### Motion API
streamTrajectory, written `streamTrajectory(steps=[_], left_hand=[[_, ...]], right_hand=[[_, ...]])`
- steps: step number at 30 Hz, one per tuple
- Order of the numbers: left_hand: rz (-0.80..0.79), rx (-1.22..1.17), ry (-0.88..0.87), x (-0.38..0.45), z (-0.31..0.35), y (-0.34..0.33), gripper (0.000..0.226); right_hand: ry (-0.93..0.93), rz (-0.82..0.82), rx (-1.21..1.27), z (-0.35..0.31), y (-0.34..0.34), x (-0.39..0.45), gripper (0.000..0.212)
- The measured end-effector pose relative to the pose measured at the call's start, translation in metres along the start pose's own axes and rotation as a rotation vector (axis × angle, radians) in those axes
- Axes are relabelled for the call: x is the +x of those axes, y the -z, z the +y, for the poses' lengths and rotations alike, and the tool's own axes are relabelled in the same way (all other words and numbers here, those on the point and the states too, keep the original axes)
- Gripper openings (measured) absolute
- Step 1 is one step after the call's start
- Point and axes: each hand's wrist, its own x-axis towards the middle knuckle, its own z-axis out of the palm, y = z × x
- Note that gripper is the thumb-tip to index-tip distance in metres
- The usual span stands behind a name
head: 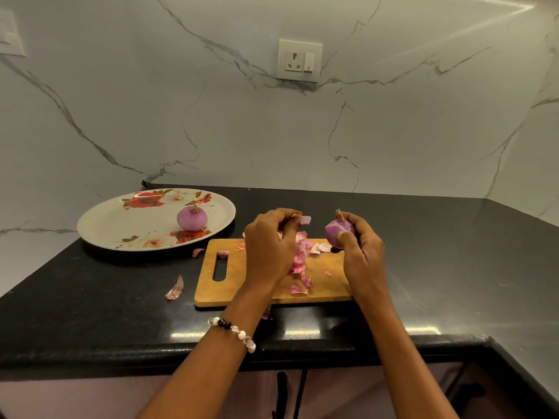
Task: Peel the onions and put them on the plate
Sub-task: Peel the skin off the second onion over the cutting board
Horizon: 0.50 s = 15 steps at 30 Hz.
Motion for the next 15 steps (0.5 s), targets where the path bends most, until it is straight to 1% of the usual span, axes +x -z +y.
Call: streamTrajectory(steps=[3,7,9,10,11,13,15], left_hand=[[0.013,-0.012,0.048,0.0001,-0.0011,-0.0009,0.015],[0.032,0.087,0.055,0.0007,-0.0002,-0.0009,0.026],[0.022,0.167,0.037,0.0016,-0.003,-0.0011,0.017],[0.014,0.172,0.031,0.0022,-0.004,-0.0006,0.017],[0.006,0.146,0.017,0.0027,-0.0052,-0.0002,0.02],[-0.019,0.08,-0.041,0.0027,-0.0038,0.0005,0.017],[-0.078,0.058,-0.094,0.0013,-0.0004,-0.0002,0.015]], right_hand=[[0.014,-0.015,-0.031,-0.0007,-0.0007,-0.0014,0.037],[0.034,-0.039,-0.043,-0.0008,-0.0014,-0.0019,0.04],[0.044,-0.056,-0.038,-0.0009,-0.0012,-0.0024,0.043],[0.046,-0.068,-0.033,-0.0009,-0.0013,-0.0026,0.045],[0.048,-0.08,-0.028,-0.0011,-0.0015,-0.003,0.045],[0.054,-0.1,-0.022,-0.0025,-0.0018,-0.0039,0.042],[0.066,-0.122,-0.02,-0.0037,-0.0012,-0.0045,0.039]])
